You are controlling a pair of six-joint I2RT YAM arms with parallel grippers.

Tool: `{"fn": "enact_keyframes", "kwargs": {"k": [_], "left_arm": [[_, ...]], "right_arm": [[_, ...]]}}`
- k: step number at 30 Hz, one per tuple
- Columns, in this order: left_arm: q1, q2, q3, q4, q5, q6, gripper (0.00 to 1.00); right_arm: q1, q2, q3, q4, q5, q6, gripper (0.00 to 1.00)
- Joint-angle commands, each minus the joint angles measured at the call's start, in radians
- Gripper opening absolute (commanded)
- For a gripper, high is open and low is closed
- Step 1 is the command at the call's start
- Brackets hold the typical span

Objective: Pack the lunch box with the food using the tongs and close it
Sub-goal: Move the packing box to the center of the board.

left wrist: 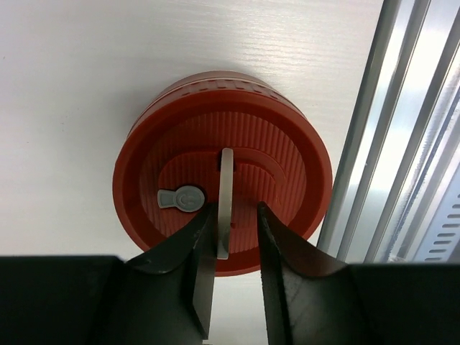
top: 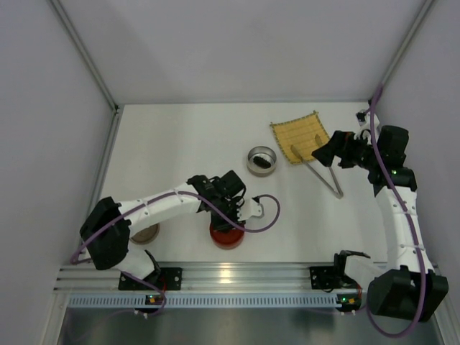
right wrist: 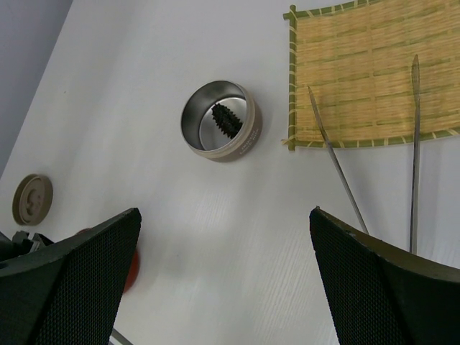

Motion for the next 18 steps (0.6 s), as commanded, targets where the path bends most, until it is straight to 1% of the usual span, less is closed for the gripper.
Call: {"fn": "enact_keyframes", "kwargs": {"k": [1, 3, 4, 6, 7, 8, 13, 18], "left_arm": [[-0.006, -0.013, -0.048, -0.001, -0.053, -0.001, 0.34], [-0.007, -0.039, -0.04, -0.001, -0.056, 0.001, 0.39], [-0.007, -0.048, -0.039, -0.001, -0.058, 0.001, 0.44], [-0.007, -0.077, -0.037, 0.005, -0.065, 0.001, 0.48], [-0.007, -0.088, -0.037, 0.011, -0.073, -0.003, 0.53], [-0.007, -0.098, -0.039, 0.013, -0.078, -0.003, 0.54], [-0.007, -0.154, -0.028, -0.01, -0.067, -0.001, 0.57], [-0.009, -0.245, -0.022, -0.039, 0.031, 0.05, 0.56]], "right_arm": [[-0.019, -0.016, 0.045, -0.015, -0.001, -0.015, 0.99], [-0.017, -0.013, 0.045, -0.012, -0.001, -0.014, 0.99], [-0.017, -0.011, 0.045, -0.01, -0.001, -0.011, 0.99], [-0.017, -0.007, 0.045, -0.007, -0.003, -0.006, 0.99], [-0.017, -0.005, 0.045, -0.006, -0.003, -0.006, 0.99], [-0.019, -0.005, 0.045, -0.004, -0.003, -0.004, 1.0], [-0.017, 0.0, 0.049, -0.003, -0.003, -0.001, 0.99], [-0.017, 0.001, 0.048, 0.008, -0.004, 0.011, 0.99]]}}
